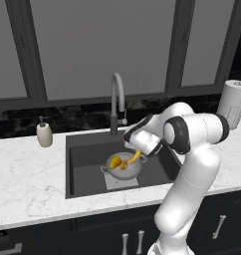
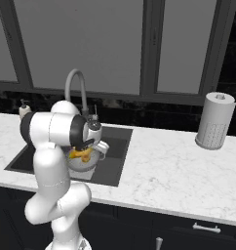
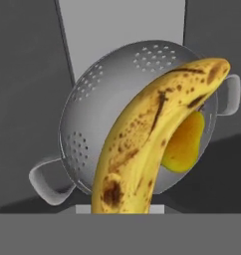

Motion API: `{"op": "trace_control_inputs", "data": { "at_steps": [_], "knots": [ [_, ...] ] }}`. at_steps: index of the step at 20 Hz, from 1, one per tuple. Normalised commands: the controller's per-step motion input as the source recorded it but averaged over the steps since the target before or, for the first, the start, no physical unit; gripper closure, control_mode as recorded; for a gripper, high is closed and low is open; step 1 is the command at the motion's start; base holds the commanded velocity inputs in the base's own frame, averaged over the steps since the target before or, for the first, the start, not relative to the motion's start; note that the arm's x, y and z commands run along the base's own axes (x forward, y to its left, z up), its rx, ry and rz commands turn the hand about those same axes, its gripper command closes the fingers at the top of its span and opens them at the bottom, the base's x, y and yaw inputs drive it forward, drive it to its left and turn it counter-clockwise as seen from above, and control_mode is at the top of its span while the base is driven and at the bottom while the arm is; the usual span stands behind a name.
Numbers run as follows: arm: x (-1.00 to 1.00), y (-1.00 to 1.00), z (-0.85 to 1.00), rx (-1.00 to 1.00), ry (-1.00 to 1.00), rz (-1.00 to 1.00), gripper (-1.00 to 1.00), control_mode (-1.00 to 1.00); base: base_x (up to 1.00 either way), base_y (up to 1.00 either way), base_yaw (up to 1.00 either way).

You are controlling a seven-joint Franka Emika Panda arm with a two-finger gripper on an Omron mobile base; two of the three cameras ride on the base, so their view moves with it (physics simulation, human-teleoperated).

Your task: Put the colander in the sink, put the kiwi, pear, banana in the colander, and turn on the sink faucet and pour water over the colander.

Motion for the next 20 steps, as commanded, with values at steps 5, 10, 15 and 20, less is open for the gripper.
{"op": "trace_control_inputs", "data": {
  "at_steps": [5, 10, 15, 20],
  "knots": [
    [0.1, 0.0, -0.44, 0.05, 0.01, 0.0, 1.0, -1.0, 0.0, 0.0, 0.0],
    [0.04, 0.0, -0.43, 0.04, 0.0, 0.0, 1.0, -1.0, 0.0, 0.0, 0.0],
    [0.0, 0.0, -0.48, 0.07, 0.0, 0.0, 1.0, -1.0, 0.0, 0.0, 0.0],
    [0.0, 0.0, -0.59, 0.05, 0.0, 0.0, 1.0, -1.0, 0.0, 0.0, 0.0]
  ]
}}
